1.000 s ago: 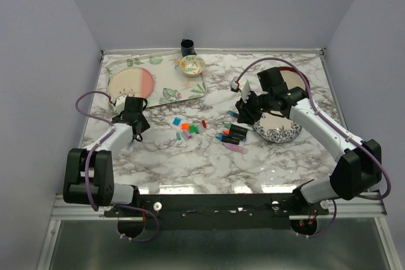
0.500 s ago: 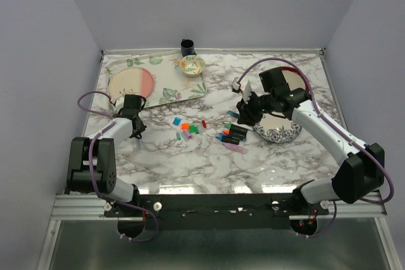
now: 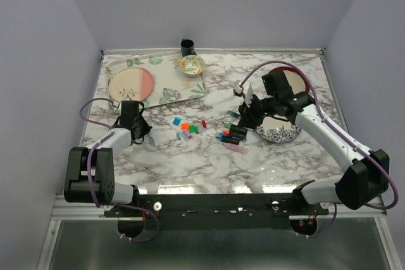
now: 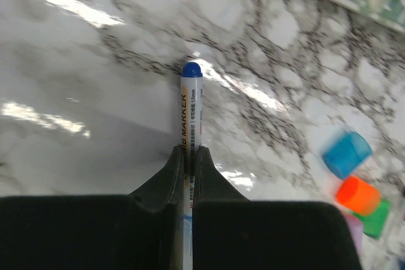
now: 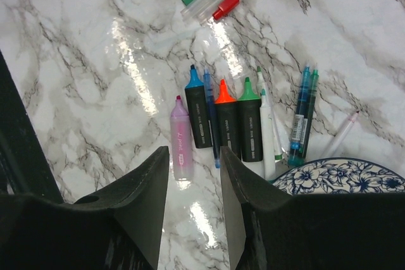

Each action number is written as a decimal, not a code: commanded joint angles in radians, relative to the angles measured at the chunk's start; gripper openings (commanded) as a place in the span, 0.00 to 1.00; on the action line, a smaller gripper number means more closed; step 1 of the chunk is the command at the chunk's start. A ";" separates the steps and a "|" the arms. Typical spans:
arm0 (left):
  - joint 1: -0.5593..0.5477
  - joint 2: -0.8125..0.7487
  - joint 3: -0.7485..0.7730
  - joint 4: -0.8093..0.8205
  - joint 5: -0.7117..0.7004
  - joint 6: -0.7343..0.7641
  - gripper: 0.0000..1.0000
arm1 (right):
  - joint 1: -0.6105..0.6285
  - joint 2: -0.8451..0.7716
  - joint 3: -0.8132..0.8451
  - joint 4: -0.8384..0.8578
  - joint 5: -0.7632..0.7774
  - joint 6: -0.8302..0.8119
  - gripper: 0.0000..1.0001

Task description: Open the pen caps

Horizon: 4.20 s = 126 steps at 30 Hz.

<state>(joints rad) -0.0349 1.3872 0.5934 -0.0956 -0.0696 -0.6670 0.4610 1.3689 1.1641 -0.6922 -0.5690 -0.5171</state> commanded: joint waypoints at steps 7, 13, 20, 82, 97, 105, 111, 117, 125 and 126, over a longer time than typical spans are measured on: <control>-0.204 -0.112 -0.127 0.444 0.602 -0.098 0.00 | 0.002 -0.252 -0.164 0.219 -0.181 -0.041 0.60; -0.384 -0.109 -0.090 0.551 0.654 -0.082 0.00 | 0.001 -0.113 -0.094 0.223 -0.394 0.080 0.75; -0.582 -0.129 -0.119 0.756 0.530 -0.120 0.00 | 0.001 0.081 -0.069 0.386 -0.508 0.551 0.72; -0.792 0.069 -0.027 0.878 0.439 -0.172 0.00 | -0.117 0.041 -0.231 0.695 -0.426 0.861 0.31; -0.792 0.007 0.002 0.786 0.300 -0.125 0.00 | -0.097 0.116 -0.176 0.620 -0.559 0.825 0.01; -0.804 0.033 -0.072 0.789 0.410 -0.146 0.00 | -0.146 0.157 0.167 0.546 -0.414 0.814 0.01; -0.807 -0.057 -0.168 0.746 0.384 -0.120 0.00 | -0.160 0.231 0.324 0.592 -0.456 0.919 0.01; -0.809 -0.114 -0.196 0.677 0.376 -0.069 0.00 | -0.171 0.229 0.246 0.713 -0.497 1.025 0.01; -0.807 -0.158 -0.236 0.625 0.387 -0.019 0.00 | -0.215 0.245 0.220 0.816 -0.531 1.144 0.00; -0.807 -0.165 -0.244 0.622 0.392 -0.019 0.00 | -0.232 0.249 0.212 0.865 -0.532 1.185 0.01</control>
<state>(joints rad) -0.7876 1.2179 0.4881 0.8768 0.1158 -0.7876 0.3721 1.6226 1.3346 -0.1833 -1.1847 0.4770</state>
